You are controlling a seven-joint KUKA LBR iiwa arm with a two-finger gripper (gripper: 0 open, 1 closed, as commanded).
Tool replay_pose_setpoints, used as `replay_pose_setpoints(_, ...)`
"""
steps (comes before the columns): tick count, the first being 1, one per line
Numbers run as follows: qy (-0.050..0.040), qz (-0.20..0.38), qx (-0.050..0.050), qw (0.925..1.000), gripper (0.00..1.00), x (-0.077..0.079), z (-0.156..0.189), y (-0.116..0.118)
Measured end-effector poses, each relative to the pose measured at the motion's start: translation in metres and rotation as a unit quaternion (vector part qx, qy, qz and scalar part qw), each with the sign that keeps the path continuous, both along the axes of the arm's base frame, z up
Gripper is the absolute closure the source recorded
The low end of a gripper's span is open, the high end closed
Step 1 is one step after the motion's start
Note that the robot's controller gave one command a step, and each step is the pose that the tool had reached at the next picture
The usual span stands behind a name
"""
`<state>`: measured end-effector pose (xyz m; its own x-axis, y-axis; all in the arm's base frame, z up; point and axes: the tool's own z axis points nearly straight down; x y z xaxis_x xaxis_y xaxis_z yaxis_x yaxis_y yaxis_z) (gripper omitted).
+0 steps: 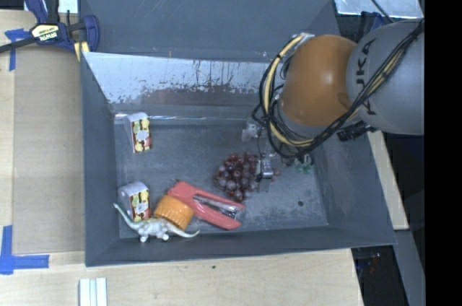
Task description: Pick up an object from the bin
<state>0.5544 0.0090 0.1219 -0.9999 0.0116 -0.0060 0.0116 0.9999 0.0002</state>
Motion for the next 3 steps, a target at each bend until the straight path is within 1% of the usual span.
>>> replay_pose_setpoints(1, -0.0027, 0.02, -0.001, 0.9998, 0.0, 0.013, -0.001, 0.003)
replay_pose_setpoints(2, -0.0055, 0.025, -0.001, 0.9997, 0.0, 0.022, -0.052, 0.004)
replay_pose_setpoints(3, -0.0115, 0.033, -0.001, 0.9994, 1.0, 0.016, -0.048, 0.006)
